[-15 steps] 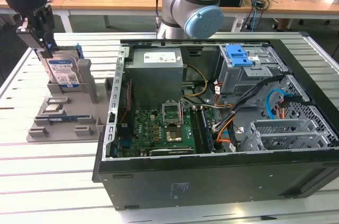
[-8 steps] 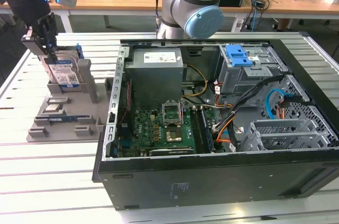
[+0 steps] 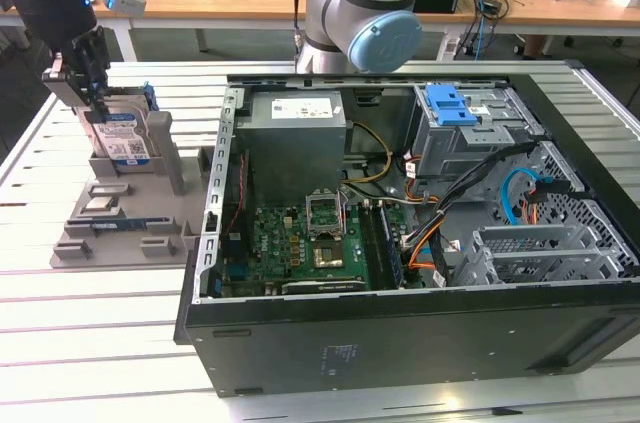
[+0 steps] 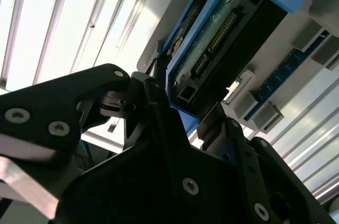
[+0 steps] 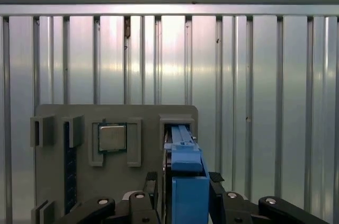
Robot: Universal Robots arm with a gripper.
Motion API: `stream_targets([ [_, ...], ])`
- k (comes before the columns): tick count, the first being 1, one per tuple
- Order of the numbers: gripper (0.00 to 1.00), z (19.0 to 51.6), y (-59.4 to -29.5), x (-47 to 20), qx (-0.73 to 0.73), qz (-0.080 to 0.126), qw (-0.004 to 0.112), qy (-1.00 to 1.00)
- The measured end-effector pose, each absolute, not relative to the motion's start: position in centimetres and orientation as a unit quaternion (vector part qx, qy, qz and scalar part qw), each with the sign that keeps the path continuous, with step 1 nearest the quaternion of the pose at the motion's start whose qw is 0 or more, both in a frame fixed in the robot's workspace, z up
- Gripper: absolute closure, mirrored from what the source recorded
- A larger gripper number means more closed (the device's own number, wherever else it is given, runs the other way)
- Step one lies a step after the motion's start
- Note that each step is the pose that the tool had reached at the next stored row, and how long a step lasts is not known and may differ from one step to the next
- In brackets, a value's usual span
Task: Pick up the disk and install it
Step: 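Pick up the disk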
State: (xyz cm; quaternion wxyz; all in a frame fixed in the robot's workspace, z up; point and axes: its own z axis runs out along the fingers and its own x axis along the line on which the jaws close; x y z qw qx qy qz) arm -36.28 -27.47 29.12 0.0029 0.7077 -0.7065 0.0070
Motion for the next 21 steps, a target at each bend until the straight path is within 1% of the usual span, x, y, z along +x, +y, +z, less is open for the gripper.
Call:
stream_targets([
  [2, 0.52, 29.12, -27.47, -36.28, 0.708, 0.007, 0.003, -0.706],
  [3, 0.53, 29.12, -27.47, -36.28, 0.708, 0.007, 0.003, -0.706],
  [4, 0.64, 29.12, -27.47, -36.28, 0.708, 0.007, 0.003, -0.706],
  [18, 0.64, 29.12, -27.47, -36.27, 0.708, 0.007, 0.003, -0.706],
  [21, 0.64, 29.54, -27.41, -36.28, 0.708, 0.007, 0.003, -0.707],
])
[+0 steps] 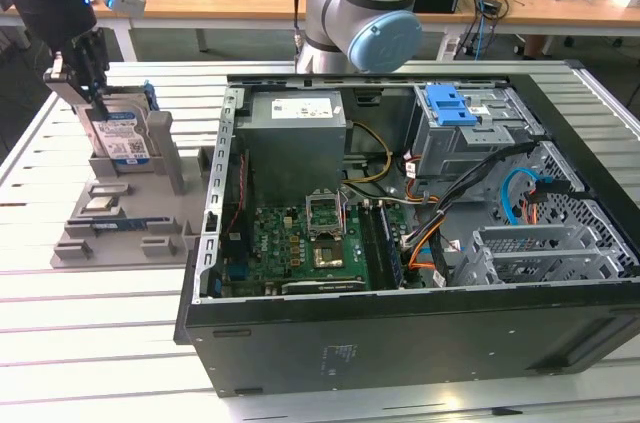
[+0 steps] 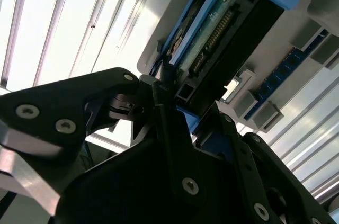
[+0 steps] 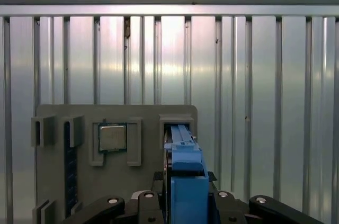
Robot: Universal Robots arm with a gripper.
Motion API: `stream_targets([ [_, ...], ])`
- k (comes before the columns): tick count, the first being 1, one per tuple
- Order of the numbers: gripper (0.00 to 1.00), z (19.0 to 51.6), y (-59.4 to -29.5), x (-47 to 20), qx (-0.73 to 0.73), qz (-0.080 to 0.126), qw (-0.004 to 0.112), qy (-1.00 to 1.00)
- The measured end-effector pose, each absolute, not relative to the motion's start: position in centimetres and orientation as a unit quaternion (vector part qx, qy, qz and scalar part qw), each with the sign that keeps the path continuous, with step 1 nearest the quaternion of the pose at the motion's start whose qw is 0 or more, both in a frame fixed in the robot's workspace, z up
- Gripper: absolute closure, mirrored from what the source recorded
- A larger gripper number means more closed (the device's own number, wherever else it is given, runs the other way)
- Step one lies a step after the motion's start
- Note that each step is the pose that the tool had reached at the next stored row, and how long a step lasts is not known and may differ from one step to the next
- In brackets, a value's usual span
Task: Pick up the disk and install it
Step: 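Pick up the disk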
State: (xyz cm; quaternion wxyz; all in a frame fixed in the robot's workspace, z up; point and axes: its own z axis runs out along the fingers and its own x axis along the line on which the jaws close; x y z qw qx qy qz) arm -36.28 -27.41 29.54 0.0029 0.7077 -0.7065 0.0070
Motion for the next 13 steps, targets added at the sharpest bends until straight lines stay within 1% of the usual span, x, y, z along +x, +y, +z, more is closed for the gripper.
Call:
stream_targets([
  [13, 0.64, 32.1, -27.2, -36.3, 0.708, 0.007, 0.003, -0.706],
])
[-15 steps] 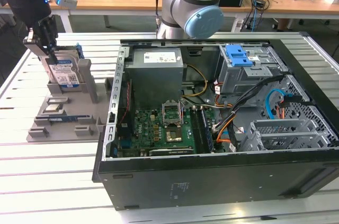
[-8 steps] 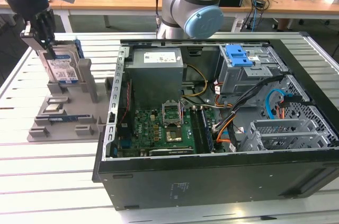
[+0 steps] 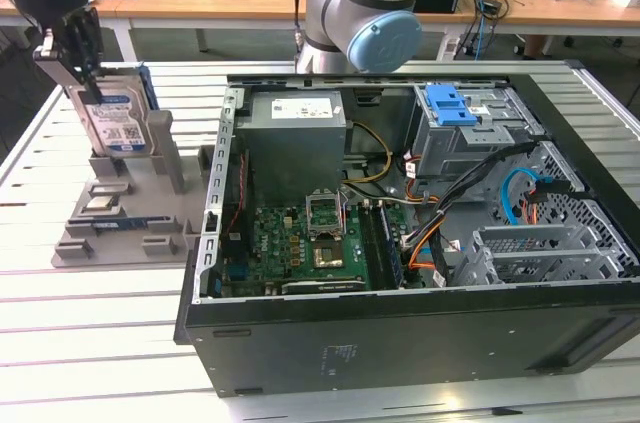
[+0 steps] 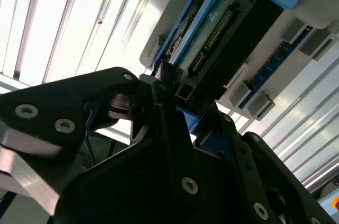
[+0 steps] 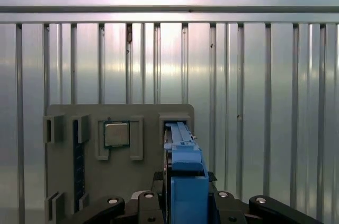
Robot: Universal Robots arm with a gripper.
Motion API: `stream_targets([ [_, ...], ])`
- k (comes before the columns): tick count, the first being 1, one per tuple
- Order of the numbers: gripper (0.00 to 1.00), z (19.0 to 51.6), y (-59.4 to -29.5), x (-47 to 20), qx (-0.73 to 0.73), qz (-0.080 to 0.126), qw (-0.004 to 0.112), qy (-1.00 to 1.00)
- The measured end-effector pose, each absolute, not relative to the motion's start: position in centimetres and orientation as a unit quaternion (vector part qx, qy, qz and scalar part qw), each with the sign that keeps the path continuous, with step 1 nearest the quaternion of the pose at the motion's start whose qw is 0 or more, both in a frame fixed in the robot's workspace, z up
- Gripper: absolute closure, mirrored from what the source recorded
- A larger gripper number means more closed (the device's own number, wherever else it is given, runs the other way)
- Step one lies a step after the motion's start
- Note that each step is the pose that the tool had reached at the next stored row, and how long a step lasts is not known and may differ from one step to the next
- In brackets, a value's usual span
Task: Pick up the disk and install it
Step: 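Pick up the disk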
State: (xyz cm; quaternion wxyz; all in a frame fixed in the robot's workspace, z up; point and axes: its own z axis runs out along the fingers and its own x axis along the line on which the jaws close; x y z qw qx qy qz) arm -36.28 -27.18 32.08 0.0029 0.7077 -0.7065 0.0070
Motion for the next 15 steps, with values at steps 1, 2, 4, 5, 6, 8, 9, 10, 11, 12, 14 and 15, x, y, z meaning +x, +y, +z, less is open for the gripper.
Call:
stream_targets([
  [1, 0.64, 32.3, -27.2, -36.3, 0.708, 0.007, 0.003, -0.706],
  [2, 0.64, 32.4, -27.2, -36.3, 0.708, 0.007, 0.003, -0.706],
  [4, 0.64, 32.7, -27.2, -36.3, 0.708, 0.007, 0.003, -0.706],
  [5, 0.64, 32.8, -27.1, -36.3, 0.708, 0.007, 0.003, -0.706],
  [6, 0.64, 32.9, -27.1, -36.3, 0.708, 0.007, 0.003, -0.706],
  [8, 0.64, 33.4, -27.1, -36.3, 0.708, 0.007, 0.003, -0.706],
  [9, 0.64, 34.1, -27.0, -36.3, 0.708, 0.007, 0.003, -0.706],
  [10, 0.64, 34.4, -27.0, -36.3, 0.708, 0.007, 0.003, -0.706],
  [11, 0.64, 34.7, -27.0, -36.3, 0.708, 0.007, 0.003, -0.706],
  [12, 0.64, 34.9, -26.9, -36.3, 0.708, 0.007, 0.003, -0.706],
  [14, 0.64, 35.4, -26.9, -36.3, 0.708, 0.007, 0.003, -0.706],
  [15, 0.64, 35.6, -26.9, -36.3, 0.708, 0.007, 0.003, -0.706],
])
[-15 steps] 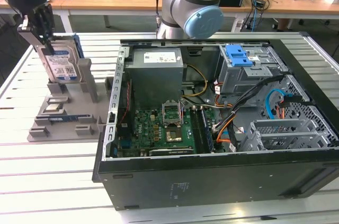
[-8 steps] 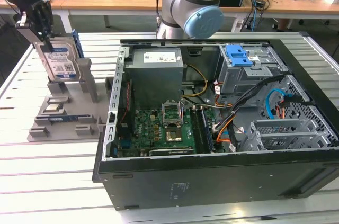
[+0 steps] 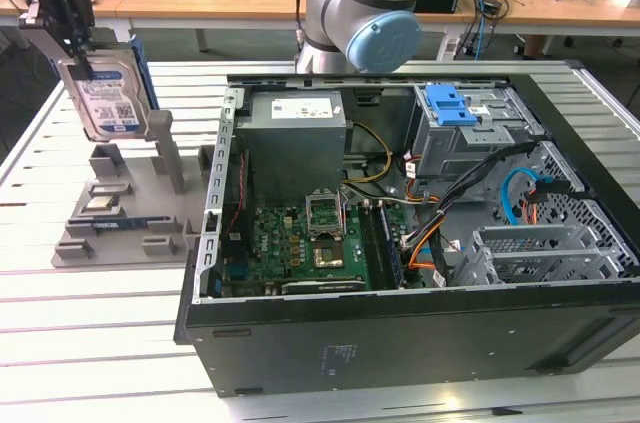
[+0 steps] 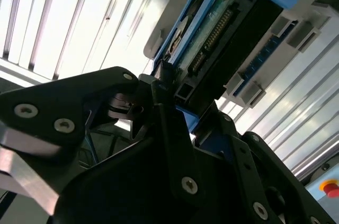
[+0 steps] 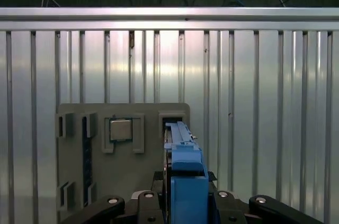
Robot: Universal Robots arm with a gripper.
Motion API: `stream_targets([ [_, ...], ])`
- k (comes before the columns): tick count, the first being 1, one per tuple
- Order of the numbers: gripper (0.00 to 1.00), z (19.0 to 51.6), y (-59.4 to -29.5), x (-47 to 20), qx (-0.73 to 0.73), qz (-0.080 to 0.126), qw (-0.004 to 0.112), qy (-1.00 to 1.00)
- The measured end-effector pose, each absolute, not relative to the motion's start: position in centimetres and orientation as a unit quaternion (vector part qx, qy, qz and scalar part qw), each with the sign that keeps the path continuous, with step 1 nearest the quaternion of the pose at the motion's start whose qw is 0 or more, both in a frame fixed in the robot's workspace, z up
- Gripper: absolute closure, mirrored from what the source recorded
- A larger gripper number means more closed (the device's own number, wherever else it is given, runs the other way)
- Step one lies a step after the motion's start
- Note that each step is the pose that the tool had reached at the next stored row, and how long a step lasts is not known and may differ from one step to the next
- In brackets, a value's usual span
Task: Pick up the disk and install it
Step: 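Pick up the disk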
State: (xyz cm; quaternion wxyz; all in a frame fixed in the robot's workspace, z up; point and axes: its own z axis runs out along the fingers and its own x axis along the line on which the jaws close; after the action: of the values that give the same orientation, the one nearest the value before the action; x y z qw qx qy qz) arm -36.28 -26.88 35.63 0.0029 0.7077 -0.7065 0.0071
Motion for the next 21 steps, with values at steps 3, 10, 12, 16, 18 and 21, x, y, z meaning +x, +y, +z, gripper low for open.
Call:
stream_targets([
  [3, 0.64, 36.1, -26.9, -36.3, 0.708, 0.007, 0.003, -0.706],
  [10, 0.64, 37.5, -26.8, -36.3, 0.708, 0.007, 0.003, -0.706],
  [12, 0.64, 37.8, -26.8, -36.3, 0.708, 0.007, 0.003, -0.706],
  [16, 0.64, 38.4, -26.8, -36.3, 0.708, 0.007, 0.003, -0.706],
  [18, 0.64, 38.7, -26.7, -36.3, 0.708, 0.007, 0.003, -0.706],
  [21, 0.64, 39.1, -26.7, -36.3, 0.708, 0.007, 0.003, -0.706],
])
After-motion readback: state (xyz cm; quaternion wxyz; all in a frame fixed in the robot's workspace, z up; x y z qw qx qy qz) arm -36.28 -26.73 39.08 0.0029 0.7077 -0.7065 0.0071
